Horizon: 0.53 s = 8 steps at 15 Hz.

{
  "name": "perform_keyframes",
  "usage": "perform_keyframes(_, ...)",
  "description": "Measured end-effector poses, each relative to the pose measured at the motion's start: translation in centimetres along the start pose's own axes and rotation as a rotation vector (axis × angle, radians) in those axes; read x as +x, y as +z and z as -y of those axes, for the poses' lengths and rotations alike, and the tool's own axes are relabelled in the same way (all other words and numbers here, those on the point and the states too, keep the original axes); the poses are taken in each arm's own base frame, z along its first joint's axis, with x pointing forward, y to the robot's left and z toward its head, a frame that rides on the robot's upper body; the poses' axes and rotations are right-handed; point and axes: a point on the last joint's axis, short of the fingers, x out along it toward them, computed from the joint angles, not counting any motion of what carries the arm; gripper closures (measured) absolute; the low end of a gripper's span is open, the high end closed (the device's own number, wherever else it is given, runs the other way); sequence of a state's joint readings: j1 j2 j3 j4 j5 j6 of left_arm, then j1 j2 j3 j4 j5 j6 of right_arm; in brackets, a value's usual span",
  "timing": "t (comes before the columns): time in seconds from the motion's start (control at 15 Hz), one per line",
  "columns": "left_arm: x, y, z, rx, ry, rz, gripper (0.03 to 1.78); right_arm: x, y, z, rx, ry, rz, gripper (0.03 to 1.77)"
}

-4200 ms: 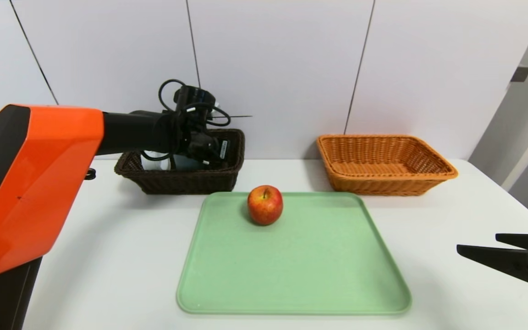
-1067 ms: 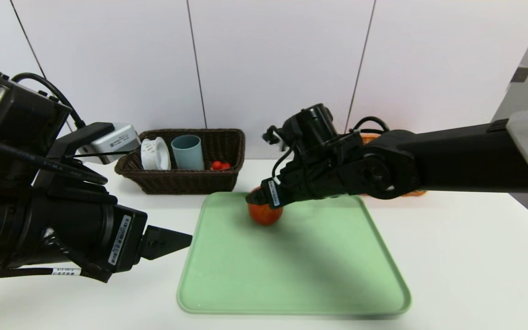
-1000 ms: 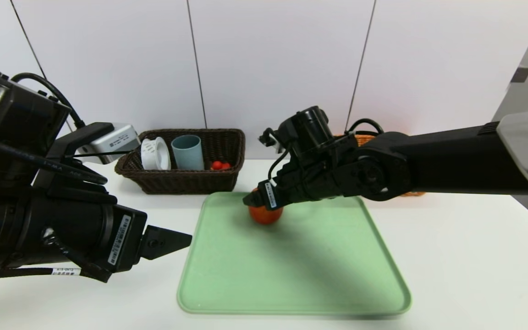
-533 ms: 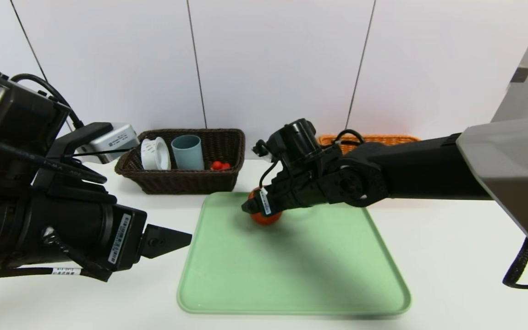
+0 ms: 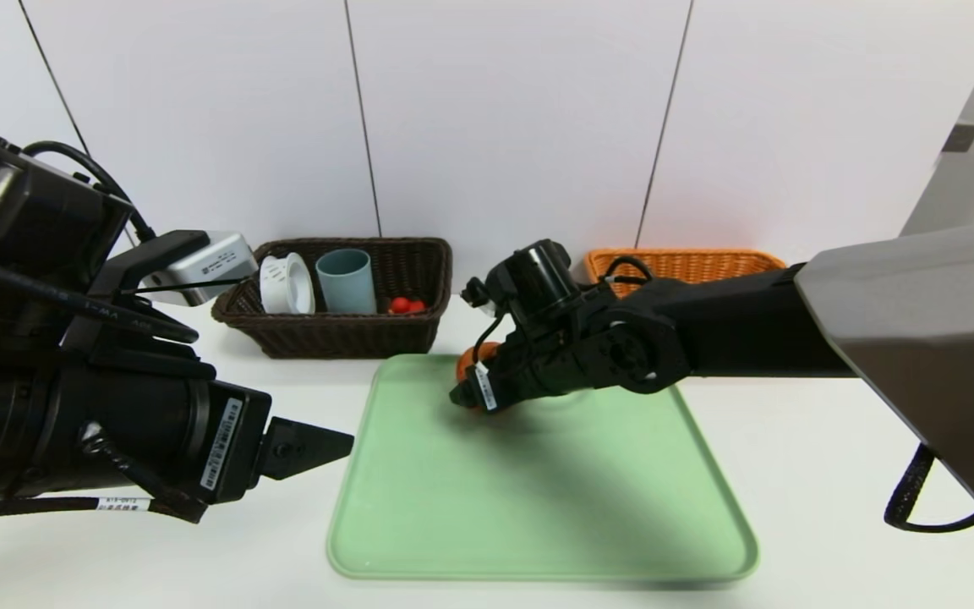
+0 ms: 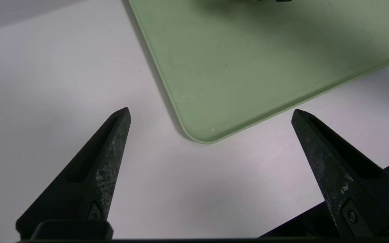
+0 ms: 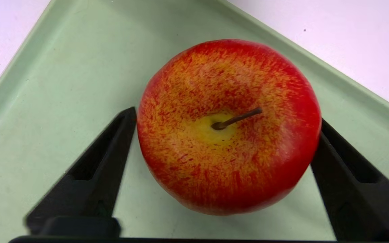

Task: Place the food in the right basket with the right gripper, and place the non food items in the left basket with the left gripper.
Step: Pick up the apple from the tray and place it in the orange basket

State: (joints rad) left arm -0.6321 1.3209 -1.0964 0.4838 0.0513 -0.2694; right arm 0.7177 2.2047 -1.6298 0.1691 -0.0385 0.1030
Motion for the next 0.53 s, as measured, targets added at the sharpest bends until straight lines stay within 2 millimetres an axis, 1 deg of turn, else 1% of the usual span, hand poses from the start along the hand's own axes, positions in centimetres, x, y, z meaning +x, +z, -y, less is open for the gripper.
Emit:
perform_keyframes(0.07,0.0,0.0,0.0,0.000,0.000,0.000,0.12,0.0,0.0,0.0,0.001,0.000,0.001,0.44)
perform_keyframes(0.13,0.0,0.0,0.0,0.000,0.000,0.001,0.12,0.0,0.0,0.0,0.002,0.000,0.002,0.52)
perform_keyframes(0.33,0.0,0.0,0.0,-0.001,0.000,0.001,0.12,-0.4,0.3,0.0,0.011,0.003,0.011,0.55)
perform_keyframes(0.47,-0.2,0.0,0.0,0.000,-0.002,0.007,0.12,-1.6,0.8,0.1,0.016,0.004,0.036,0.56)
perform_keyframes(0.53,-0.2,0.0,0.0,-0.001,-0.002,0.008,0.12,-2.5,1.3,0.2,0.021,0.004,0.058,0.56)
